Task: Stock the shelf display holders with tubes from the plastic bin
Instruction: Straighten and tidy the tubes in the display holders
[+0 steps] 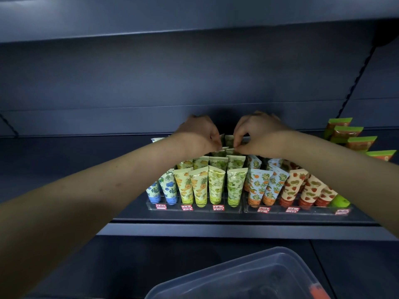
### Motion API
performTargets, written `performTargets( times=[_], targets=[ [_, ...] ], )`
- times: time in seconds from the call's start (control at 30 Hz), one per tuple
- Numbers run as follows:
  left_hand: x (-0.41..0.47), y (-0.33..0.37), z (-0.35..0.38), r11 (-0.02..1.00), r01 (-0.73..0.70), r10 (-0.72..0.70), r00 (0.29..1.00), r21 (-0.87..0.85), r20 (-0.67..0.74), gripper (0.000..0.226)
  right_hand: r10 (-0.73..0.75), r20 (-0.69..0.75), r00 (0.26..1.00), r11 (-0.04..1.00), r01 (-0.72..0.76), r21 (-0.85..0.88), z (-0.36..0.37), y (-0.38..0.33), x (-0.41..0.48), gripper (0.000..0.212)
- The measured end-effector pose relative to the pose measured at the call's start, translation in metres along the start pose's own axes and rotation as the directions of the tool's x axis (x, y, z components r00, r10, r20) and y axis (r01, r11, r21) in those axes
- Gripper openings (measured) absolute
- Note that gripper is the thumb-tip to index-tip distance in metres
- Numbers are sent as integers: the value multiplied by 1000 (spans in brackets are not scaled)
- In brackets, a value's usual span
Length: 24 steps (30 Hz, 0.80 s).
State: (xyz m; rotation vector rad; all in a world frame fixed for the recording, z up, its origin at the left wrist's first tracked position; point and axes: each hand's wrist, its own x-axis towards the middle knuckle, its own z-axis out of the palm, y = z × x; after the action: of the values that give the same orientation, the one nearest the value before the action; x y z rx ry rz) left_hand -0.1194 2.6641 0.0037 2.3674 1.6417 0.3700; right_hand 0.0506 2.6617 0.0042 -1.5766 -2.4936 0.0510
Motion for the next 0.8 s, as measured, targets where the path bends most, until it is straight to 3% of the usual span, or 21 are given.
performTargets(
  times=[0.37,0.53,0.67,0.8],
  targets=[
    [-5,-2,-5,997,-16,14,999,71,32,14,8,-16,1000,1000,-9,-21,1,3,1,8],
    [-2,-8,-8,999,-46,46,998,7,39,15,-3,-55,998,1000,5,30,-3,5,4,13],
    [4,-14,-13,996,-55,54,998,-72,-22,16,-23,-97,995,994,33,103,-8,11,11,6],
    [17,-17,-13,995,-47,45,999,-86,-31,13,-27,-94,995,997,34,69,-5,15,22,10]
  ],
)
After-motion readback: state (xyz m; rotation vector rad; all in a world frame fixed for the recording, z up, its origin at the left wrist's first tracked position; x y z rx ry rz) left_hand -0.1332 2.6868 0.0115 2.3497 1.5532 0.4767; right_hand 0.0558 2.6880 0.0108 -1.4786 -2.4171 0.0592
